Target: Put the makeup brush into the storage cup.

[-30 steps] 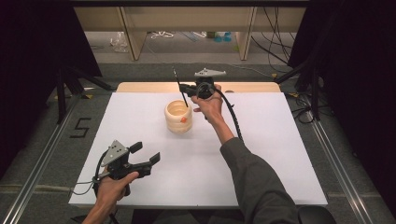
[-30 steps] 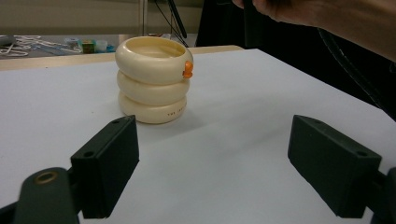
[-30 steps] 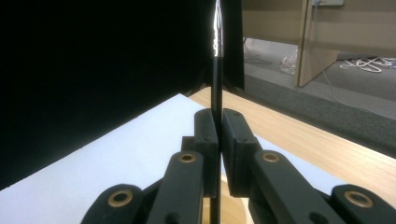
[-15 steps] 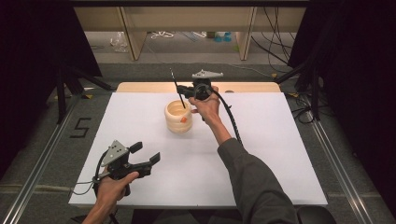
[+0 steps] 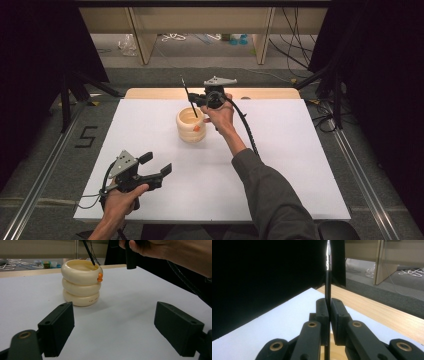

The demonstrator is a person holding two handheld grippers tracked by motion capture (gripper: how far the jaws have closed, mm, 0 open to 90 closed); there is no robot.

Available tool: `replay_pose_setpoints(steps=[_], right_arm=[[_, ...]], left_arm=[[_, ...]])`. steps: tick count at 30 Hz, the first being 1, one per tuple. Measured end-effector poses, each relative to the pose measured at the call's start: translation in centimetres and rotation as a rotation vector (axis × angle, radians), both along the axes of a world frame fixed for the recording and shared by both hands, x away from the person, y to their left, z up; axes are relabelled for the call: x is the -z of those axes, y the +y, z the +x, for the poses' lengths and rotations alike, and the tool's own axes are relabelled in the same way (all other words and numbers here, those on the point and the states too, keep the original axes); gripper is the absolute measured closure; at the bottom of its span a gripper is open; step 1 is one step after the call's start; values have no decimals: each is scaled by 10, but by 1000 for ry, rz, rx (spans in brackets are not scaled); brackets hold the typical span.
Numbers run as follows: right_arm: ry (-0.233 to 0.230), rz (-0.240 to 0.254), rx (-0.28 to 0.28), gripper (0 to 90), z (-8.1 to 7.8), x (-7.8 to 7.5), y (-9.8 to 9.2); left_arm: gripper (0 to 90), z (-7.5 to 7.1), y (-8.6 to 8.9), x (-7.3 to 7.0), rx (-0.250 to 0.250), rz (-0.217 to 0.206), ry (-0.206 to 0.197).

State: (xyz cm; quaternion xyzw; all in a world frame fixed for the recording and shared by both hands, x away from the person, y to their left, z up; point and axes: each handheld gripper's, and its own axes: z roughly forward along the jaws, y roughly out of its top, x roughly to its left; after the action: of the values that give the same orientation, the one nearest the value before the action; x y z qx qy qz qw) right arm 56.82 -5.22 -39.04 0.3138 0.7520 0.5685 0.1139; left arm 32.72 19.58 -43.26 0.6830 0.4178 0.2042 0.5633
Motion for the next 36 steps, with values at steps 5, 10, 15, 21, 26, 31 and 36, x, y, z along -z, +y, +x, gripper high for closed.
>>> replay_pose_setpoints(steps=[5,10,15,21,26,31,36], right_arm=[[-18,-4,-6,856,1,3,1],[-16,-8,-13,857,0,6,4],[2,-14,-16,856,-1,8,5],[-10,-23,-19,857,-1,12,7],[-15,-27,-21,856,-1,13,9],[-12,-30,-20,856,-1,16,8],[-8,-29,-19,856,-2,20,8]], left_arm=[[158,0,0,0,0,1,0],[158,0,0,0,0,1,-1],[158,0,0,0,1,1,-2],[158,0,0,0,1,1,-3],[158,0,1,0,1,0,-5],[158,0,0,0,1,0,-4],[158,0,1,0,1,0,-4]])
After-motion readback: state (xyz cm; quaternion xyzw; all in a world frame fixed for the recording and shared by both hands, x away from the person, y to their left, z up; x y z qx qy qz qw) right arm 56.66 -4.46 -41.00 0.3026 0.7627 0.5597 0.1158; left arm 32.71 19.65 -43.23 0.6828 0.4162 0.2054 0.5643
